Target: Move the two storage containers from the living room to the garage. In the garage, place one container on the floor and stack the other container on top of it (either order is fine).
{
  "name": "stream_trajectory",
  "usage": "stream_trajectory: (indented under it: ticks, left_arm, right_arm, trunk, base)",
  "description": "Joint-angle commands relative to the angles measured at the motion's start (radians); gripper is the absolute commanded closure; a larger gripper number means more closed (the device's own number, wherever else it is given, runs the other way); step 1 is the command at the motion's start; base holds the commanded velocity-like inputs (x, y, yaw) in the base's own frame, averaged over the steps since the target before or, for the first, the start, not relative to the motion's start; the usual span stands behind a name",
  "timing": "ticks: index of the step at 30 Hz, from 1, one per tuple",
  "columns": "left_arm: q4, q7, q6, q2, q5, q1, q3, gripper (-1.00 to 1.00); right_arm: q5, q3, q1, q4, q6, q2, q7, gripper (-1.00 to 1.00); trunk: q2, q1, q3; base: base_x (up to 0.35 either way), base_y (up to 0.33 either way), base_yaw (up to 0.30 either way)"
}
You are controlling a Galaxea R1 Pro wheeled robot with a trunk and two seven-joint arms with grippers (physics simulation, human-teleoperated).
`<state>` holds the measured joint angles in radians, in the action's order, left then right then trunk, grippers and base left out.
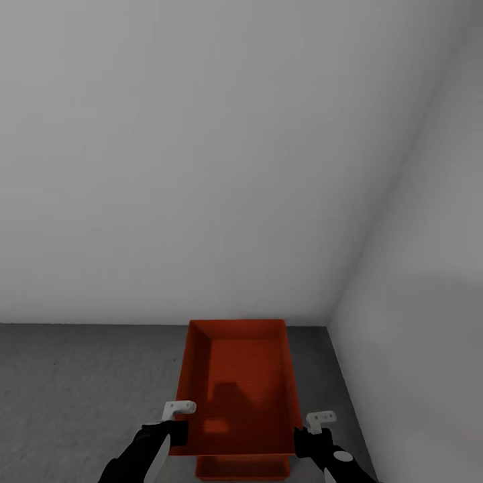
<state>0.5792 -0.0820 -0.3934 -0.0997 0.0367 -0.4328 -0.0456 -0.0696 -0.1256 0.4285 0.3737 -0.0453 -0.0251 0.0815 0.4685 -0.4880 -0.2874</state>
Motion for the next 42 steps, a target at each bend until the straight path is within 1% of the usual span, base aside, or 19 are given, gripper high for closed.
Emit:
stream_trajectory:
  ticks: [1,21,29,42]
  left_arm:
    - [0.002,-0.005,-0.009,-0.002,0.012,-0.001,-0.028,1.00]
    - [0.002,-0.005,-0.009,-0.002,0.012,-0.001,-0.028,1.00]
    - [0.002,-0.005,-0.009,-0.002,0.012,-0.001,-0.028,1.00]
    - [0.002,-0.005,-0.009,-0.002,0.012,-0.001,-0.028,1.00]
  right_arm:
    - [-0.001,-0.057,-0.001,0.002,-0.004,0.001,0.003,1.00]
    - [0.000,-0.057,-0.001,0.002,-0.005,0.001,0.003,1.00]
    - [0.000,-0.057,-0.001,0.002,-0.005,0.001,0.003,1.00]
    - [-0.001,-0.057,-0.001,0.002,-0.005,0.001,0.003,1.00]
  trunk:
    - [0.002,0.000,-0.001]
    - [0.002,0.000,-0.001]
    - [0.002,0.000,-0.001]
    - [0.002,0.000,-0.001]
  base:
    - [0.000,0.000,0.000]
    - [0.000,0.000,-0.018]
    - [0.025,-0.100,0.000]
    - [0.003,-0.006,0.000]
